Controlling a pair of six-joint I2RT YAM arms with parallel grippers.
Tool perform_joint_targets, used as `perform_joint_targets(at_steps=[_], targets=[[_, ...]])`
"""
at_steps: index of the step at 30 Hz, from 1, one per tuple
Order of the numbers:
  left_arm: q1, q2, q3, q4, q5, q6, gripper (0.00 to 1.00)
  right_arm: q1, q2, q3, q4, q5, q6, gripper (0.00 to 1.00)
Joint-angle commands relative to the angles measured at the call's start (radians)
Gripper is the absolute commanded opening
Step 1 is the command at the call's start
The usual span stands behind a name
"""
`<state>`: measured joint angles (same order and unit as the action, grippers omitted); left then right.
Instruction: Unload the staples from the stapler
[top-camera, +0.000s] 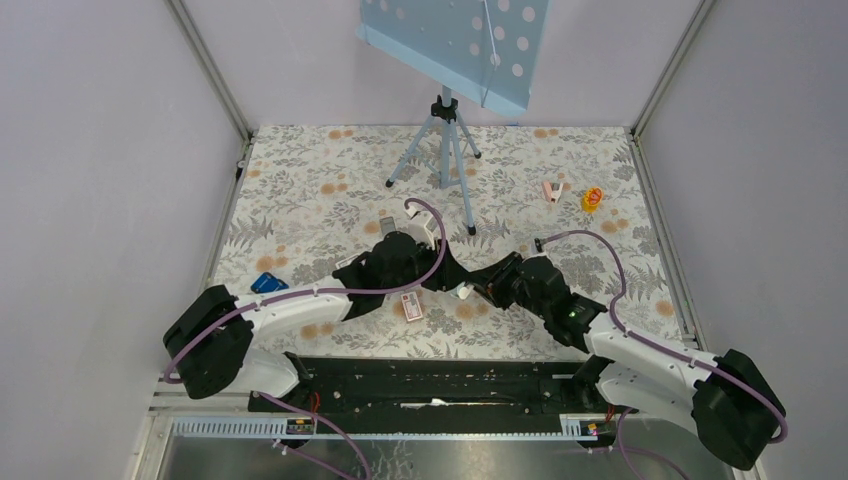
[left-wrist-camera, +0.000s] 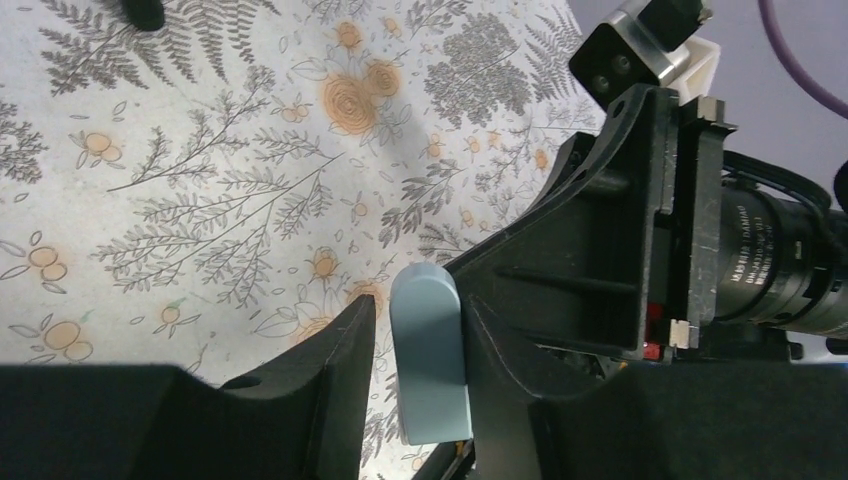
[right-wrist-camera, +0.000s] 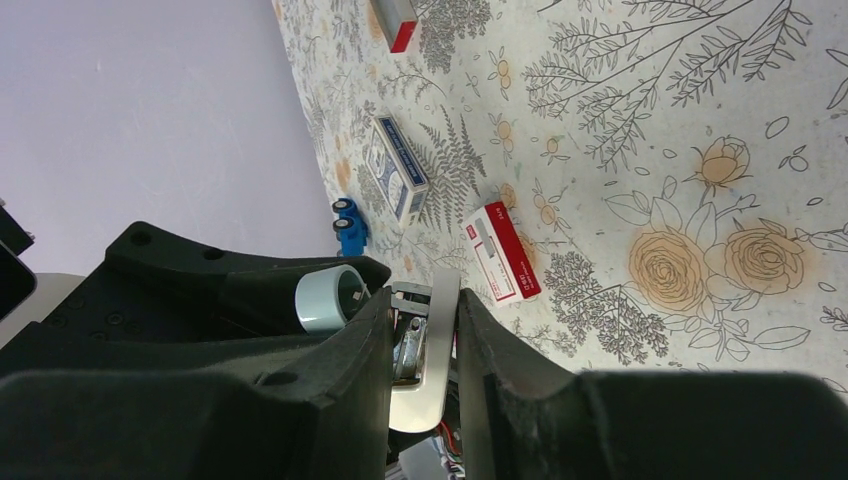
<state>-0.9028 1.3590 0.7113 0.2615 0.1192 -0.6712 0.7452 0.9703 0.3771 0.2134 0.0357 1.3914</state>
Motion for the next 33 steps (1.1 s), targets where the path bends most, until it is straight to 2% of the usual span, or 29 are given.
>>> perform_joint_targets(at_steps=[1,3,5,7,10,14,20,23,27,33], targets=[[-0.009,0.006,0.013,0.047,0.031,-0.011,0.30,0.002,-0.040,0.013,0.070,0.019,0.006,0.00],[-0.009,0.005,0.013,0.051,0.031,-0.018,0.12,0.002,-0.042,0.009,0.056,0.030,0.005,0.00],[-0.010,0.001,0.016,0.048,0.023,-0.019,0.00,0.002,-0.049,0.000,0.028,0.050,0.007,0.02],[-0.011,-0.005,0.017,0.041,0.006,-0.018,0.00,0.002,-0.058,-0.010,-0.016,0.074,0.014,0.08],[-0.010,-0.016,0.019,0.029,-0.015,-0.006,0.00,0.002,-0.075,-0.035,-0.065,0.101,0.030,0.27],[-0.010,-0.021,0.020,0.008,-0.027,0.013,0.00,0.002,-0.117,-0.053,-0.088,0.129,0.025,0.45],[-0.009,-0.022,0.006,0.004,-0.032,0.020,0.00,0.002,-0.181,-0.026,-0.141,0.180,-0.029,0.63],[-0.010,-0.027,0.001,0.002,-0.033,0.023,0.00,0.002,-0.193,-0.004,-0.186,0.206,-0.057,0.64],[-0.011,-0.032,0.003,0.002,-0.028,0.038,0.00,0.001,-0.154,0.019,-0.237,0.202,-0.074,0.55],[-0.011,-0.029,0.010,0.003,-0.017,0.051,0.00,0.001,-0.004,0.040,-0.097,0.065,-0.101,0.53]])
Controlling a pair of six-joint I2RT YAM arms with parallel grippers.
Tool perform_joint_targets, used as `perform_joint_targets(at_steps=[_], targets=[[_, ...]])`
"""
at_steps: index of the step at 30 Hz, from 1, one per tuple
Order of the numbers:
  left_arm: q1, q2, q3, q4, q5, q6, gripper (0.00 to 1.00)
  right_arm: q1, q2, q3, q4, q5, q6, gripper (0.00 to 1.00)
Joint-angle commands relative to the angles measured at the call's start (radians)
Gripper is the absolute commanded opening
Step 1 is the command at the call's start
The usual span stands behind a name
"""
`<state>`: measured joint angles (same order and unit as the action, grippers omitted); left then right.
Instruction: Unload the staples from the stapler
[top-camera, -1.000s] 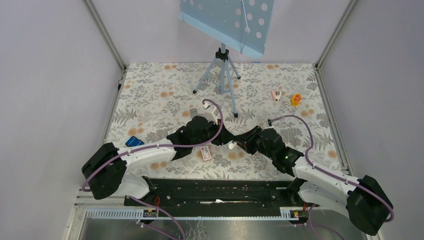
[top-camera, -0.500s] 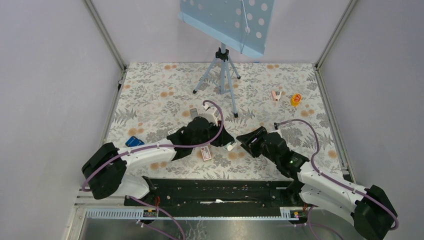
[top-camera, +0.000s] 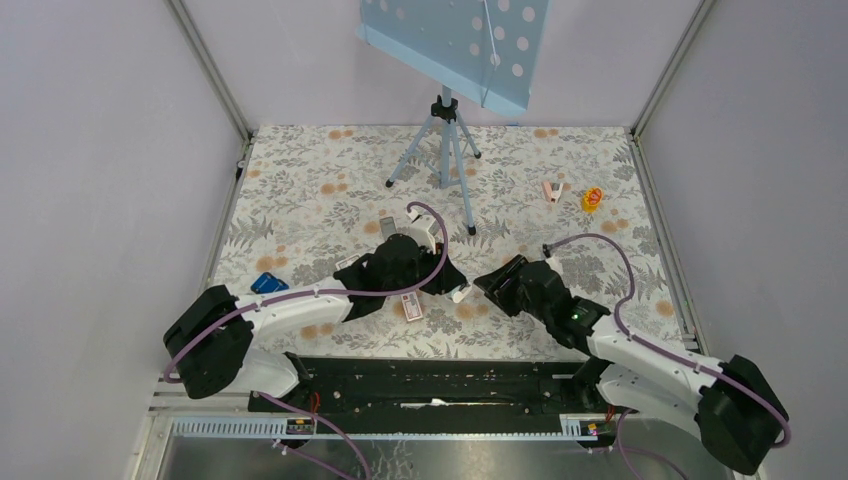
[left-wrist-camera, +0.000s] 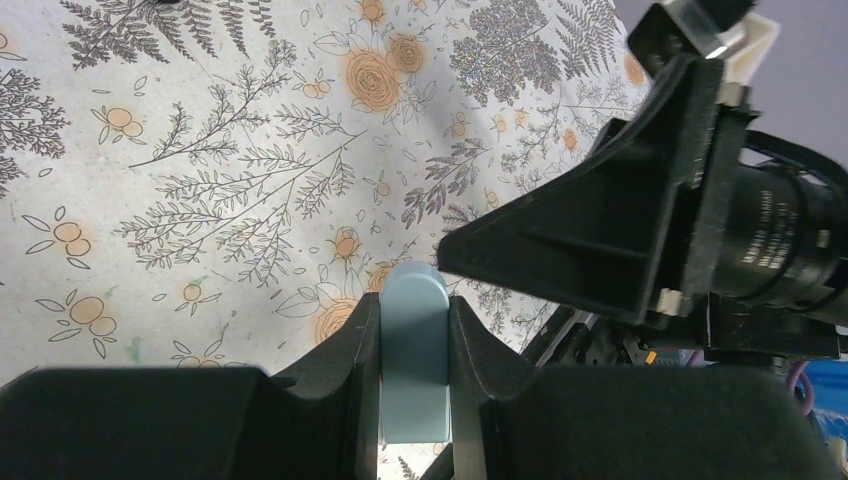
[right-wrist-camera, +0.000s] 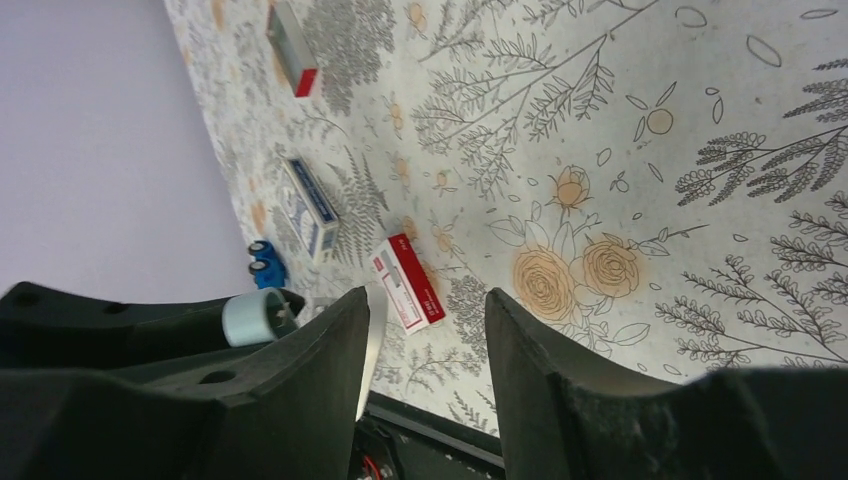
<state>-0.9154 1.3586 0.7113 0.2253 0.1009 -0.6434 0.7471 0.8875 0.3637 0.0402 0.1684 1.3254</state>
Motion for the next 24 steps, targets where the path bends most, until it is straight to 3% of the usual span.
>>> perform_joint_targets(at_steps=[1,7,16,24], targets=[[0.002,-0.029,0.010,0.039,0.002,0.023,0.00,-0.001,0.114,0.059,0.093,-0.087,-0.040,0.52],[0.002,-0.040,-0.002,0.045,-0.001,0.016,0.00,0.000,0.207,0.096,0.115,-0.145,-0.058,0.49],[0.002,-0.039,-0.004,0.045,-0.014,0.016,0.00,0.000,0.209,0.077,0.148,-0.166,-0.056,0.47],[0.002,-0.037,0.000,0.052,-0.088,-0.004,0.00,0.000,0.270,0.064,0.150,-0.270,-0.067,0.39]])
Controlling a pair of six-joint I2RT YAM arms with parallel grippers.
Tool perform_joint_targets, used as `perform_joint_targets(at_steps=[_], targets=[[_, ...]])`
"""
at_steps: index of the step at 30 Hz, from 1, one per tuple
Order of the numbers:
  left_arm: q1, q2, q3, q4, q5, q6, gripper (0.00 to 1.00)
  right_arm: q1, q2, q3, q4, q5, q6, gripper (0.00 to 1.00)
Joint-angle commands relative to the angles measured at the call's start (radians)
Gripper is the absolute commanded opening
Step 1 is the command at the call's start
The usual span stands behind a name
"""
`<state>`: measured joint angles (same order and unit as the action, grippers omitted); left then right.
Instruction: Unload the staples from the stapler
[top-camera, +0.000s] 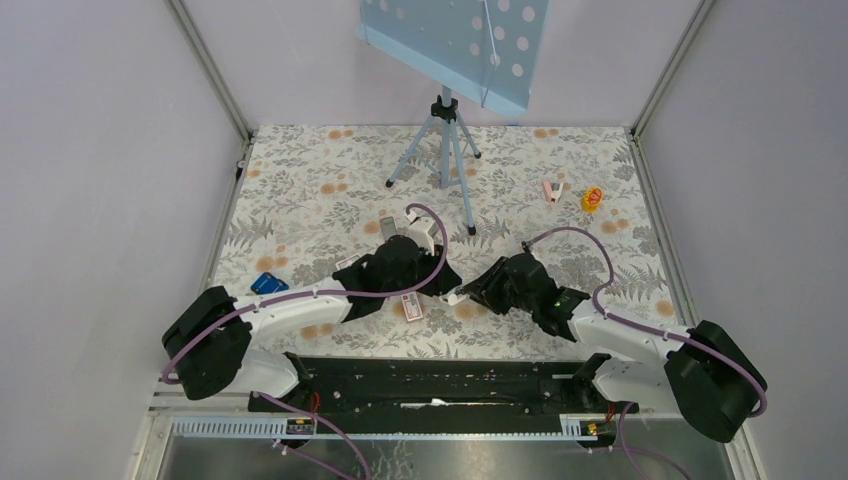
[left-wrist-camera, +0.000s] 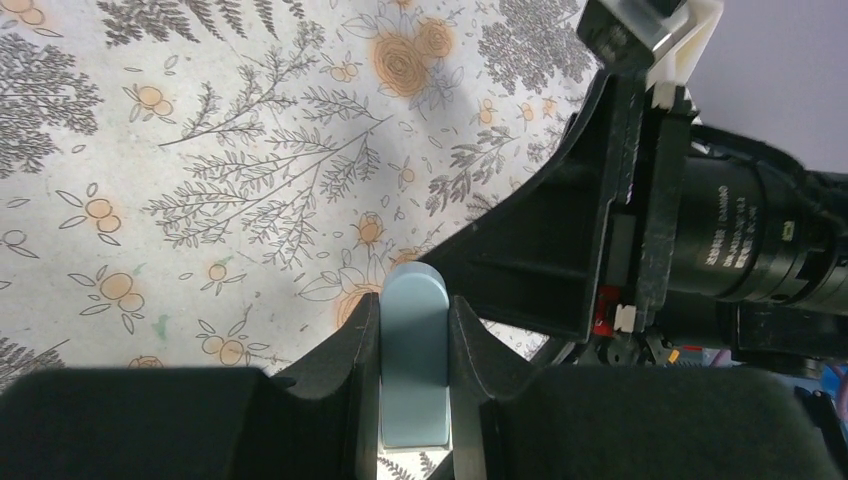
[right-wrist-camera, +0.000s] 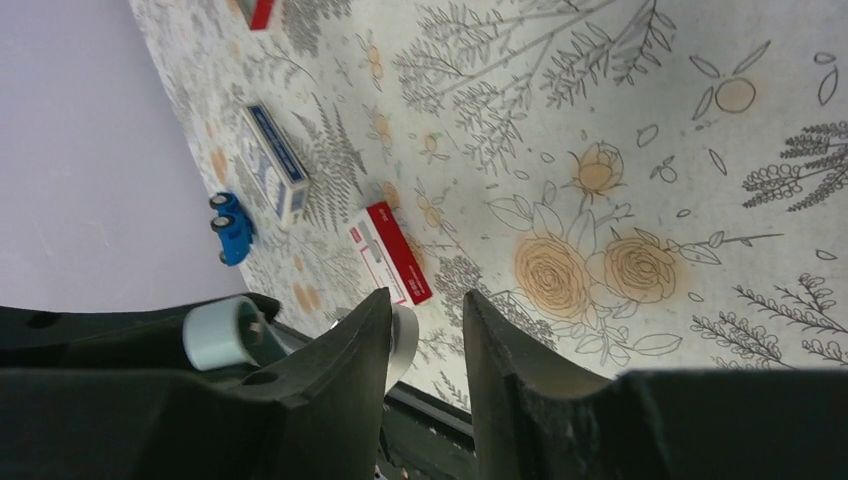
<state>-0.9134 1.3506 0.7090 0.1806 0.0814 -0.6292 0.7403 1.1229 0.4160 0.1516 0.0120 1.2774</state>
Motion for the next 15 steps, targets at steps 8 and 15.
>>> perform_joint_targets(at_steps=[8,15], targets=[[0.000,-0.022,0.007,0.103,-0.141,-0.049,0.00,0.008,0.099,-0.016,0.069,-0.161,-0.003,0.37],[-0.001,0.012,0.018,0.105,-0.156,-0.058,0.00,0.007,0.170,-0.013,0.187,-0.260,-0.013,0.39]])
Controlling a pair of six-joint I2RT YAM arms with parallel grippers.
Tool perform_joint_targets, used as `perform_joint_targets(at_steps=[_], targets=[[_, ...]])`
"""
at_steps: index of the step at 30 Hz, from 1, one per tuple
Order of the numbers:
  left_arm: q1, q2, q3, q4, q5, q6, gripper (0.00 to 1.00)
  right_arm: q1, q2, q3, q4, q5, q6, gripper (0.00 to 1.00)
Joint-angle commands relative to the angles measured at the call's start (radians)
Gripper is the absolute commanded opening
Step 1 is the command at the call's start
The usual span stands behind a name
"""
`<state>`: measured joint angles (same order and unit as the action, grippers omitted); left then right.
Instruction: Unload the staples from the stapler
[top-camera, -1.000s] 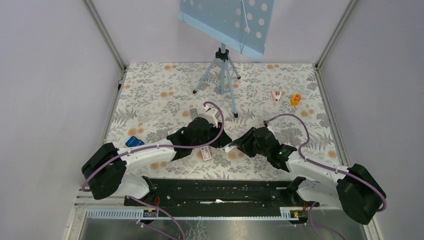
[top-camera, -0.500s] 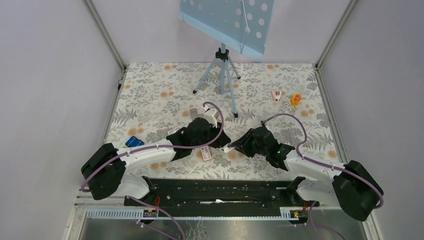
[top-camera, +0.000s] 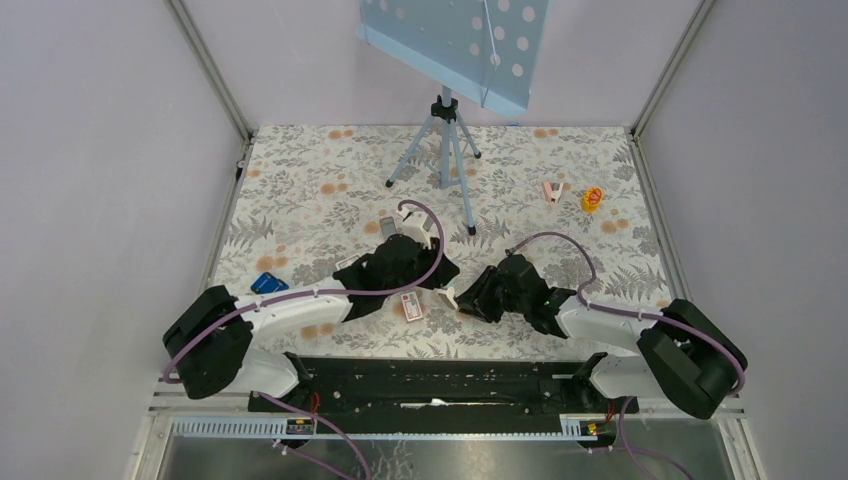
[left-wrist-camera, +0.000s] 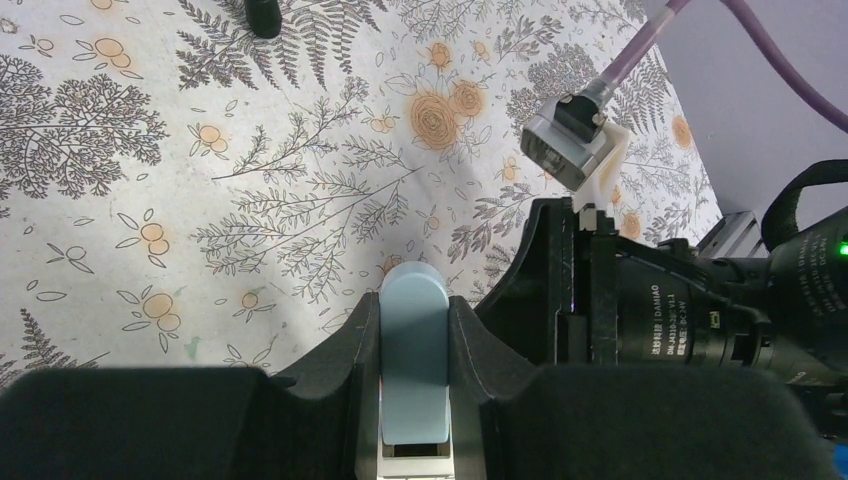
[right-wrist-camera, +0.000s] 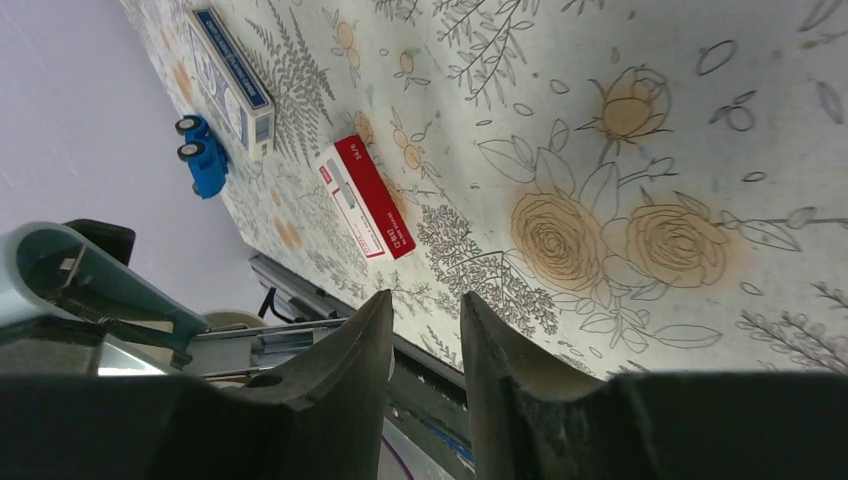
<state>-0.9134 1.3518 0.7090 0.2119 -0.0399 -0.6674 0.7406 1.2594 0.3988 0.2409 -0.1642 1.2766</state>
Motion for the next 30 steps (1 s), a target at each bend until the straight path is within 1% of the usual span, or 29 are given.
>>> perform_joint_targets(at_steps=[1,4,9,11,15,18,21,25,30], targets=[[-0.001,0.013,0.018,0.073,-0.035,-0.022,0.00,0.007,0.042,0.004,0.109,-0.094,-0.014,0.39],[-0.001,0.018,0.014,0.074,-0.043,-0.024,0.00,0.007,0.062,0.002,0.138,-0.114,-0.013,0.39],[-0.001,0.029,0.017,0.057,-0.061,-0.008,0.00,0.006,0.054,0.004,0.119,-0.100,-0.025,0.39],[0.000,0.042,0.037,0.022,-0.075,0.015,0.00,0.007,0.031,0.022,0.047,-0.052,-0.053,0.39],[0.002,0.098,0.118,-0.105,-0.106,0.078,0.00,0.006,-0.059,0.076,-0.216,0.130,-0.142,0.40],[0.001,0.162,0.207,-0.215,-0.119,0.124,0.00,0.006,-0.134,0.109,-0.365,0.270,-0.194,0.42],[0.001,0.258,0.340,-0.368,-0.110,0.176,0.00,0.006,-0.201,0.121,-0.454,0.347,-0.228,0.43],[0.002,0.391,0.493,-0.526,-0.083,0.235,0.00,0.005,-0.258,0.115,-0.518,0.396,-0.235,0.45],[0.000,0.553,0.677,-0.743,-0.084,0.292,0.00,0.005,-0.301,0.085,-0.531,0.404,-0.207,0.45]])
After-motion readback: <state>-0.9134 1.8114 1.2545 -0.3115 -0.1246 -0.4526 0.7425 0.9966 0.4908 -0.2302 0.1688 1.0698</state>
